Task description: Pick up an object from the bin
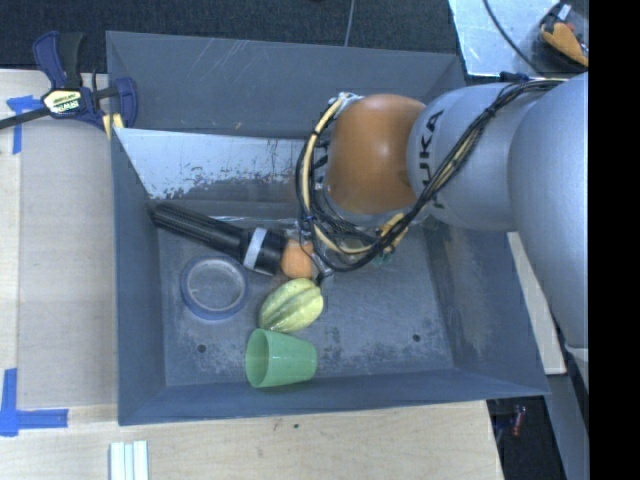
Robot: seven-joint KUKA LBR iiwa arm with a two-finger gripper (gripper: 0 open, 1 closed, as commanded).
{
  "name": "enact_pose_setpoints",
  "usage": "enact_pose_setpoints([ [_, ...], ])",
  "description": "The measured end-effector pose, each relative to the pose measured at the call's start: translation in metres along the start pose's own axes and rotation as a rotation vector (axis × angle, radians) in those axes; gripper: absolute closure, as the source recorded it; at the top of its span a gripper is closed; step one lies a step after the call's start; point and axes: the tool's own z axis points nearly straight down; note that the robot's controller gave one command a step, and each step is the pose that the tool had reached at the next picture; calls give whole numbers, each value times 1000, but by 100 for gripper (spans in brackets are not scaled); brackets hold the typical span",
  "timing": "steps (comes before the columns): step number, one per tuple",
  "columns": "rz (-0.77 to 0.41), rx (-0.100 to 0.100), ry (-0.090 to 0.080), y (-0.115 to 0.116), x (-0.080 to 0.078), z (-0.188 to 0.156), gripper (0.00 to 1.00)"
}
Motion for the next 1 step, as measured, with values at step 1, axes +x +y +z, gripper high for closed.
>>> enact_pose_setpoints([
  [1,2,-4,7,2,2,-13,100],
])
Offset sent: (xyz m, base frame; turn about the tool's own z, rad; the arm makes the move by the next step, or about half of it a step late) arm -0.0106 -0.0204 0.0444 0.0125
